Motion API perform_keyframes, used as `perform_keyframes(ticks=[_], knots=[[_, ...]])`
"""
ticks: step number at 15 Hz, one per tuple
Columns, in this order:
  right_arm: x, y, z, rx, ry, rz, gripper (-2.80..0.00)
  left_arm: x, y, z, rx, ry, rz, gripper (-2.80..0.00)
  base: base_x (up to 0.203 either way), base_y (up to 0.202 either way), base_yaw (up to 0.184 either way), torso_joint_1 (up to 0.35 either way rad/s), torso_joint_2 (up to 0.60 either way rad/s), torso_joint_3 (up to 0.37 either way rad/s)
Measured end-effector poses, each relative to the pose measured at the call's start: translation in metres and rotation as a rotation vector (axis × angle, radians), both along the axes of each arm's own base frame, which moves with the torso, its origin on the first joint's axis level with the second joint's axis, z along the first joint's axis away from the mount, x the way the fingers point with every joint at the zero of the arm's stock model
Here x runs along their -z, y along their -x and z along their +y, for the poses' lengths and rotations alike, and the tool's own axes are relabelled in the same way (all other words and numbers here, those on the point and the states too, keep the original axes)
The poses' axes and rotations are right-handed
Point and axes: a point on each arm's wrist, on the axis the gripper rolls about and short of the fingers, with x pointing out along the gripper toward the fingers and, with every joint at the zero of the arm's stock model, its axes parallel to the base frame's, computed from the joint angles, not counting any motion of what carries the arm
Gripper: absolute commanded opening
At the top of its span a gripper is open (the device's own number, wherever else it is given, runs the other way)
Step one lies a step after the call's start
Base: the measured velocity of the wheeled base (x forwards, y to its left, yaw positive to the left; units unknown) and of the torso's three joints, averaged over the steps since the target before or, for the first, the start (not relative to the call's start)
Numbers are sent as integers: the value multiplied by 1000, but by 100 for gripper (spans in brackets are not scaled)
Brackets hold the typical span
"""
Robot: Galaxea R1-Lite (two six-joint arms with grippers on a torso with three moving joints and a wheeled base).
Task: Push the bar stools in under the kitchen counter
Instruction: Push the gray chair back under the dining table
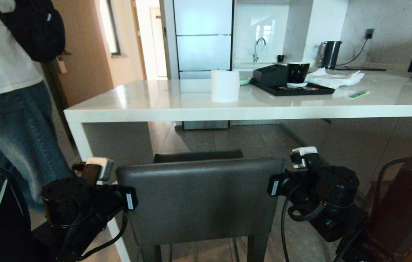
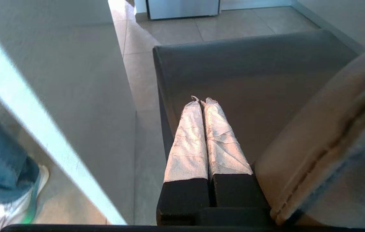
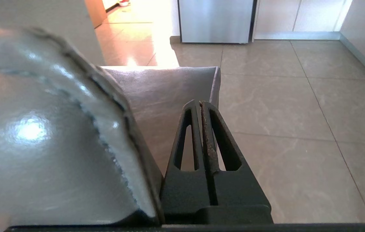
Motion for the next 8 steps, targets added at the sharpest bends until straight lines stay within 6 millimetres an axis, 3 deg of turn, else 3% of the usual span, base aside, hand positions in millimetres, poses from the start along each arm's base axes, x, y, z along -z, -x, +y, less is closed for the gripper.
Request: perform_keyframes(ticks=[8], knots=[[1, 5, 6, -13, 2, 5, -280, 2, -1, 0, -2, -3, 7, -280, 186, 0, 3, 3, 3, 3]])
